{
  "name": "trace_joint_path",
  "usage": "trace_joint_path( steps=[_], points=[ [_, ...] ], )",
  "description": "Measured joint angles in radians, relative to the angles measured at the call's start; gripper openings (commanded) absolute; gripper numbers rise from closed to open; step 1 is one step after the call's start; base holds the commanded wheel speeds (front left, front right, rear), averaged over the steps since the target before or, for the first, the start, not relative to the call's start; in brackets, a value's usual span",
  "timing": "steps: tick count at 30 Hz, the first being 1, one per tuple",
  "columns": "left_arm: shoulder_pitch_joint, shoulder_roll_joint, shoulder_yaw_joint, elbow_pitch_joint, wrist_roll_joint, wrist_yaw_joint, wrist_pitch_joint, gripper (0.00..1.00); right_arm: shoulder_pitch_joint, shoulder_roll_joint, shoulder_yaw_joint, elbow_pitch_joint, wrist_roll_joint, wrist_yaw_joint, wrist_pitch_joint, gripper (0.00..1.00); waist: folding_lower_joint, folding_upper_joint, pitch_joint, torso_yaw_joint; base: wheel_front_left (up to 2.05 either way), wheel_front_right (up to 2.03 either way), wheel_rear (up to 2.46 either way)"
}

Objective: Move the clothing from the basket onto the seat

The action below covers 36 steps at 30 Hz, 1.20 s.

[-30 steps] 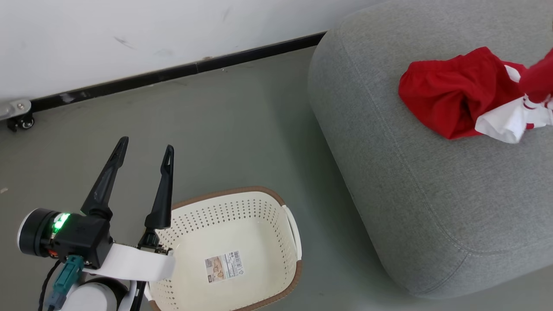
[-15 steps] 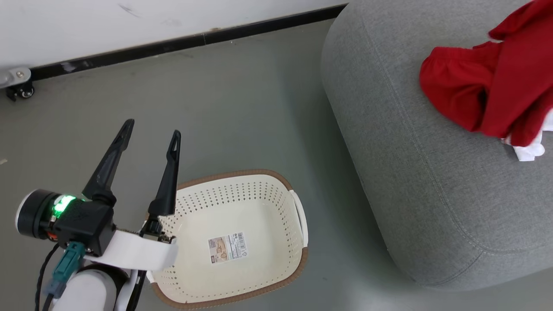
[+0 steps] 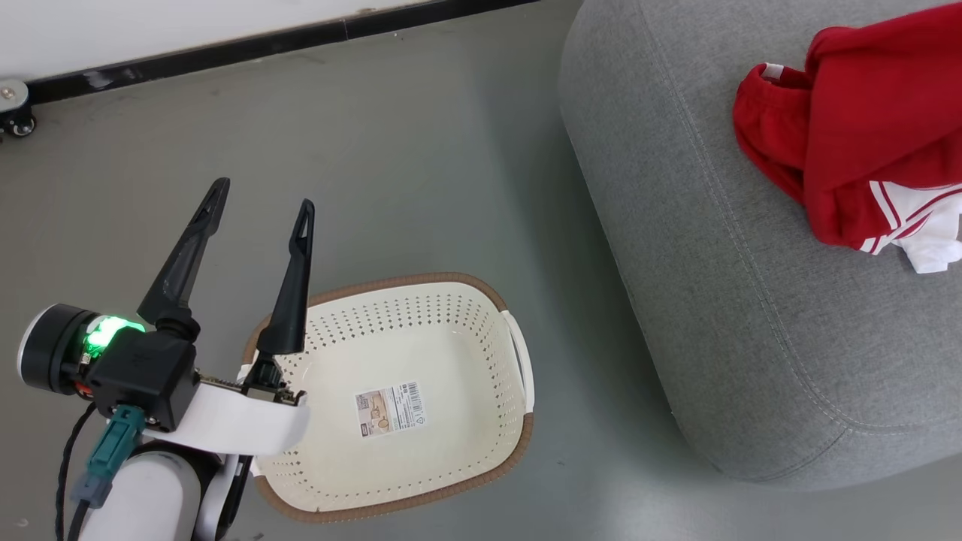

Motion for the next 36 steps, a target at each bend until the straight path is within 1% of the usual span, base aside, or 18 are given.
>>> trace_joint_path(
  steps=[10, 14, 15, 17, 18, 19, 20, 21, 22, 31, 36],
  points=[
    [0.0, -0.001, 0.015, 0.007, 0.0, 0.001, -0.009, 1.0, 0.084, 0.026, 0.019, 0.091, -0.01, 0.0, -0.05, 0.0, 0.0, 0.0, 0.013, -0.014, 0.0, 0.0, 0.0],
    [0.0, -0.003, 0.015, 0.017, -0.002, 0.002, -0.013, 1.0, 0.111, 0.045, 0.017, 0.108, -0.007, 0.0, -0.066, 0.0, 0.0, 0.0, 0.011, -0.022, 0.0, 0.0, 0.0],
    [0.0, -0.004, 0.015, 0.019, -0.002, 0.002, -0.018, 1.0, 0.118, 0.05, 0.017, 0.112, -0.003, 0.0, -0.069, 0.02, 0.0, 0.0, 0.01, -0.024, 0.0, 0.0, 0.0],
    [0.0, -0.004, 0.015, 0.023, -0.002, 0.002, -0.019, 1.0, 0.123, 0.054, 0.016, 0.128, 0.004, 0.0, -0.074, 0.29, 0.0, 0.0, 0.009, -0.028, 0.0, 0.0, 0.0],
    [0.0, -0.006, 0.015, 0.024, -0.002, 0.002, -0.019, 1.0, 0.124, 0.054, 0.016, 0.13, 0.008, 0.0, -0.076, 0.4, 0.0, 0.0, 0.009, -0.03, 0.0, 0.0, 0.0],
    [0.0, -0.007, 0.015, 0.026, -0.002, 0.002, -0.02, 1.0, 0.124, 0.054, 0.016, 0.13, 0.012, 0.0, -0.077, 0.47, 0.0, 0.0001, 0.008, -0.033, 0.0, 0.0, 0.0],
    [0.0, -0.009, 0.015, 0.028, -0.002, 0.002, -0.022, 1.0, 0.124, 0.054, 0.017, 0.13, 0.013, 0.0, -0.077, 0.67, 0.0, 0.0, 0.007, -0.035, 0.0, 0.0, 0.0],
    [0.0, -0.009, 0.015, 0.03, -0.003, 0.002, -0.023, 1.0, 0.124, 0.056, 0.019, 0.13, 0.014, 0.0, -0.079, 0.67, 0.0, 0.0, 0.007, -0.037, 0.0, 0.0, 0.0],
    [0.0, -0.01, 0.015, 0.033, -0.005, 0.002, -0.027, 1.0, 0.124, 0.057, 0.019, 0.131, 0.015, 0.0, -0.083, 1.0, 0.0, 0.0, 0.006, -0.039, 0.0, 0.0, 0.0],
    [0.0, -0.023, 0.016, 0.059, -0.012, 0.002, -0.045, 1.0, 0.163, 0.062, 0.045, 0.123, 0.042, 0.0, -0.113, 1.0, 0.0, 0.0, -0.009, -0.058, 0.0, 0.0, 0.0],
    [0.0, -0.026, 0.02, 0.073, -0.02, 0.011, -0.053, 1.0, 0.187, 0.055, 0.05, 0.108, 0.046, 0.0, -0.14, 1.0, 0.0, 0.0, -0.023, -0.072, 0.0, 0.0, 0.0]
  ],
)
